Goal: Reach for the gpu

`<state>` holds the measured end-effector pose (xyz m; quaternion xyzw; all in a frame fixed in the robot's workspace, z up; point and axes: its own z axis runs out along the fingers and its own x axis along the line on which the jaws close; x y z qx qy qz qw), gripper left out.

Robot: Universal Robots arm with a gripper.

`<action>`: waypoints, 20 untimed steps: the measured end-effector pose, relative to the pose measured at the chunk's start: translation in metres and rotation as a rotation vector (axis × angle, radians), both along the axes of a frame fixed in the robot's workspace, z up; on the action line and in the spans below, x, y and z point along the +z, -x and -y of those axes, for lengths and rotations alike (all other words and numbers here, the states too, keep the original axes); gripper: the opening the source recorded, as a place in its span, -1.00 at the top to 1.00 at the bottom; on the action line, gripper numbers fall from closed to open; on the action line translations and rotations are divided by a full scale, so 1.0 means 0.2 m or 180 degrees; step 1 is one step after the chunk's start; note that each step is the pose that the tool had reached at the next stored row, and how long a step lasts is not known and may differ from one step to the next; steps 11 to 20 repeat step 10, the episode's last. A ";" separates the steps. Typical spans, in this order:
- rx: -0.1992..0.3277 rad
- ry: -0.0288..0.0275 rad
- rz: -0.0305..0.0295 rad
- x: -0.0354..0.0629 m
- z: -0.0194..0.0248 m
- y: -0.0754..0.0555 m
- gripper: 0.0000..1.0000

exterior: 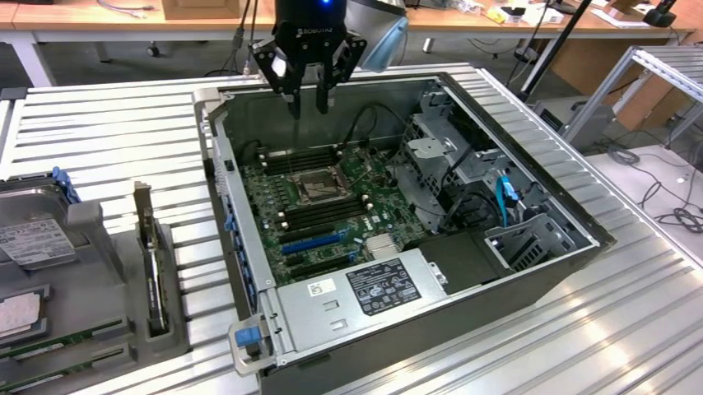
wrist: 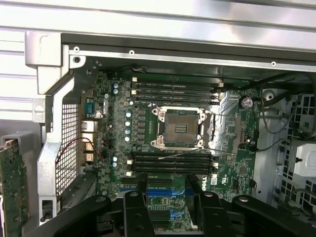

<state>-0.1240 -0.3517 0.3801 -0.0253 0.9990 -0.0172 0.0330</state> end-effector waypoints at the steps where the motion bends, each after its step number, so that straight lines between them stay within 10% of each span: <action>1: 0.0000 0.0000 0.0000 0.000 0.000 0.00 0.14; 7: 0.0000 0.0000 0.0000 0.000 0.000 0.00 0.16; 10: 0.0000 0.0000 0.0000 0.000 0.000 0.00 0.55; 20: 0.0000 0.0000 0.0000 0.000 0.000 0.00 0.55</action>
